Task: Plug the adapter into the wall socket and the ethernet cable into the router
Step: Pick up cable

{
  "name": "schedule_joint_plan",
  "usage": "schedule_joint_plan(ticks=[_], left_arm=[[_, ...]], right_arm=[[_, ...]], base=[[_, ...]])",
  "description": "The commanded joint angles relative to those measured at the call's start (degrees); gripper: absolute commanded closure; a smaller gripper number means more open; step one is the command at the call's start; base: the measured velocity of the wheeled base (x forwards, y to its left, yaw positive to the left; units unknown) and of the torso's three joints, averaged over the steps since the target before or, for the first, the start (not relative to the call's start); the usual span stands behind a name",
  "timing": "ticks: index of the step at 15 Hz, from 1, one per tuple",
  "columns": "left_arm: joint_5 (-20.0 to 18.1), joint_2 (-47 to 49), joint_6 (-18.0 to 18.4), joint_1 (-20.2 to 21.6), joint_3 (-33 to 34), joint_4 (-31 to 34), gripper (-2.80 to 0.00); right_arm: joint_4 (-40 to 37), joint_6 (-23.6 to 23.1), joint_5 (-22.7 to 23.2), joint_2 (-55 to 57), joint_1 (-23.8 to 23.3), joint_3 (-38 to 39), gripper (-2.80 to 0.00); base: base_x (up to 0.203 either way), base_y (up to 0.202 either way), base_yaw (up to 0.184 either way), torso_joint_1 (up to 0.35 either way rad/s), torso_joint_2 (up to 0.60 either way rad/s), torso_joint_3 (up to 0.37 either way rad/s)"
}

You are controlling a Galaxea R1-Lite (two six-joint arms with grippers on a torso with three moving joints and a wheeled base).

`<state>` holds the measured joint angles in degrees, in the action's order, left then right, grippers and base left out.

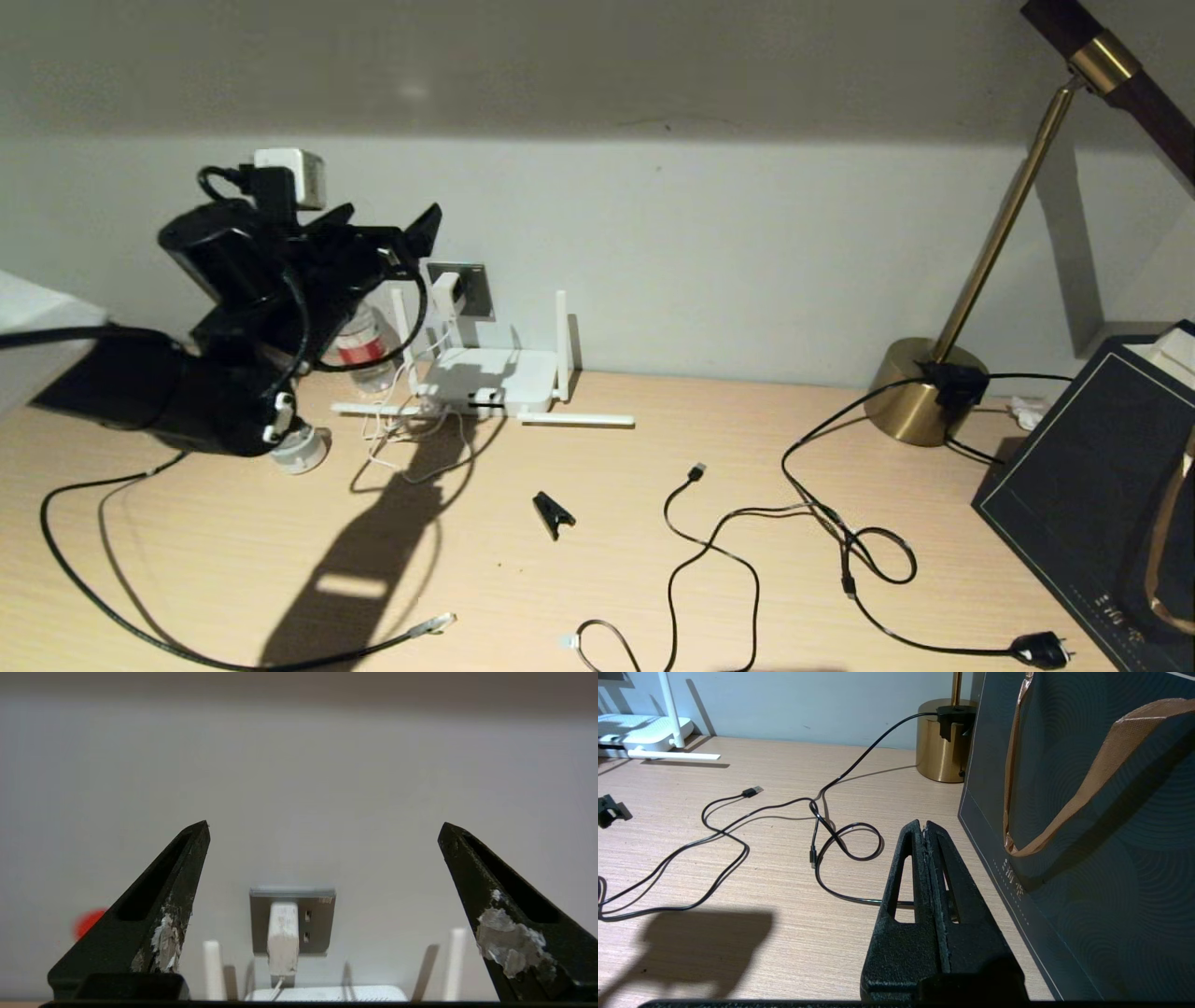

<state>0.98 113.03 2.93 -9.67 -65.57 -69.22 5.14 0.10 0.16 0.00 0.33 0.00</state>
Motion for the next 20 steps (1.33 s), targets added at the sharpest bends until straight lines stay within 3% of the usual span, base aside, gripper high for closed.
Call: schedule_joint_plan(ticks=[1, 5, 8, 9, 11, 12, 13, 15, 19, 20], left_arm=[[0.12, -14.69, 0.36, 0.04, 5.86, 1.77, 0.0], [-0.95, -33.53, 0.73, 0.01, 21.75, 5.04, 0.0], [-5.49, -45.79, 1.26, -0.01, 35.02, 11.78, 0.0], [-7.73, -49.44, 1.47, -0.03, 38.46, 17.39, 0.0], [-17.8, -53.61, 1.87, -0.02, 43.18, 32.86, 0.0], [-21.87, -54.33, 3.73, -0.03, 44.18, 41.05, 0.0], [-24.2, -53.94, 9.65, -0.02, 44.52, 46.96, 0.0], [-25.89, -48.84, 26.11, -0.01, 44.71, 52.8, 0.0], [-27.62, -33.75, 46.03, 0.0, 40.15, 59.92, 0.0], [-28.44, -31.9, 52.05, 0.06, 37.65, 66.47, -2.8]], right_arm=[[0.04, -0.01, 0.02, 0.09, 0.02, 2.02, 0.0], [0.04, -0.01, 0.02, 0.09, 0.02, 2.02, 0.0], [0.04, -0.01, 0.02, 0.09, 0.02, 2.02, 0.0], [0.04, -0.01, 0.02, 0.09, 0.02, 2.02, 0.0], [0.04, -0.01, 0.02, 0.09, 0.02, 2.02, 0.0], [0.04, -0.01, 0.02, 0.09, 0.02, 2.02, 0.0], [0.04, -0.01, 0.02, 0.09, 0.02, 2.02, 0.0], [0.04, -0.01, 0.02, 0.09, 0.02, 2.02, 0.0], [0.04, -0.01, 0.02, 0.09, 0.02, 2.02, 0.0], [0.04, -0.01, 0.02, 0.09, 0.02, 2.02, 0.0]], base=[[0.0, 0.0, 0.0, 0.0, 0.0, 0.0], [0.0, 0.0, 0.0, 0.0, 0.0, 0.0], [0.0, 0.0, 0.0, 0.0, 0.0, 0.0], [0.0, 0.0, 0.0, 0.0, 0.0, 0.0], [0.0, 0.0, 0.0, 0.0, 0.0, 0.0], [0.0, 0.0, 0.0, 0.0, 0.0, 0.0], [0.0, 0.0, 0.0, 0.0, 0.0, 0.0], [0.0, 0.0, 0.0, 0.0, 0.0, 0.0], [0.0, 0.0, 0.0, 0.0, 0.0, 0.0], [0.0, 0.0, 0.0, 0.0, 0.0, 0.0]])
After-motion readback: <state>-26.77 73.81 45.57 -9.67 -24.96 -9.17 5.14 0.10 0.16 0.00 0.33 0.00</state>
